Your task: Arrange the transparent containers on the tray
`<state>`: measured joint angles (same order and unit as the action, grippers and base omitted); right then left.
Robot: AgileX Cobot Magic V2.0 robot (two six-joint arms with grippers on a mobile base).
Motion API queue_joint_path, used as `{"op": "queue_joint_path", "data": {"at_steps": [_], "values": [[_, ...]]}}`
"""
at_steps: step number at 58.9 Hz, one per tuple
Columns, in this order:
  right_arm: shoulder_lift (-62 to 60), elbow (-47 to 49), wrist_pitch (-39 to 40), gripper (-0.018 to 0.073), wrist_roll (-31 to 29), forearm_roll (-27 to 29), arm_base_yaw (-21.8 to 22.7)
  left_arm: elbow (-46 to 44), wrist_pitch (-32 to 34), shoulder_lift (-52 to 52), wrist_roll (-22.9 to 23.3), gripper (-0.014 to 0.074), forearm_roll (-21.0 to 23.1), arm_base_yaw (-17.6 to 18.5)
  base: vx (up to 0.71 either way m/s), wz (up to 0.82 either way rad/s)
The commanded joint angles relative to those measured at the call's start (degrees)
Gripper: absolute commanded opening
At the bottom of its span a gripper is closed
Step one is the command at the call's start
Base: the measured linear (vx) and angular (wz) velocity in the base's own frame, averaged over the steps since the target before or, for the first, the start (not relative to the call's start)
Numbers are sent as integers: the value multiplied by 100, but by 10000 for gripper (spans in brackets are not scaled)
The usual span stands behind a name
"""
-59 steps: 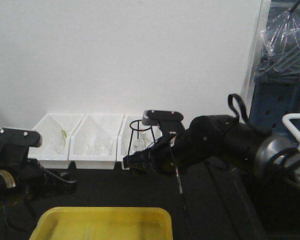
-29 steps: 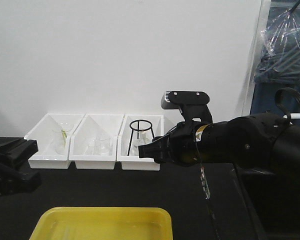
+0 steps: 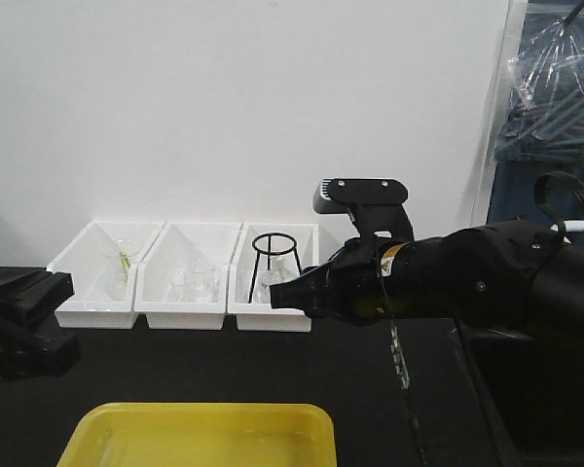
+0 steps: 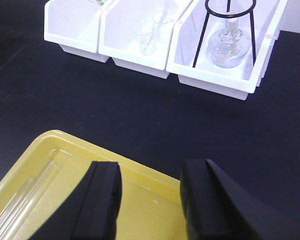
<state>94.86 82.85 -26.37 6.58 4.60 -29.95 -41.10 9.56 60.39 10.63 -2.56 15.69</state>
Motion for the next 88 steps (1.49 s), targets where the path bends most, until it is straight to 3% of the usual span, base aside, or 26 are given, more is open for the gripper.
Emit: {"op": "queue_joint_path", "data": {"at_steps": [1, 14, 22, 27, 43, 55, 57, 67, 88], "values": [[-271, 167, 432, 351, -59, -34, 15, -146, 503, -118, 10, 117, 6, 17, 0, 0], [-271, 167, 432, 351, -59, -34, 15, -19, 163, -389, 4, 117, -29, 17, 0, 0], [-271, 167, 439, 351, -59, -34, 15, 591, -152, -1201, -552, 117, -49, -9, 0, 0], [-271, 167, 431, 351, -59, -34, 15, 1238, -143, -1878, -909, 116, -41, -245, 0, 0], [-271, 167, 431, 351, -59, -34, 15, 3295, -149, -4384, -879, -3, -34, -1224, 0, 0], [-271, 167, 431, 351, -59, -34, 15, 4486, -149, -6132, -833, -8, 83, -1423, 0, 0], [-271, 167, 423, 351, -59, -34, 15, 4491, -437, -6305, -786, -8, 134, -1423, 0, 0], [-271, 167, 369, 351, -59, -37, 15, 4458, -899, -6160, -612, -8, 159, -1423, 0, 0], [-271, 167, 304, 351, -59, -36, 15, 4458, -923, -6160, -612, -8, 159, -1423, 0, 0]]}}
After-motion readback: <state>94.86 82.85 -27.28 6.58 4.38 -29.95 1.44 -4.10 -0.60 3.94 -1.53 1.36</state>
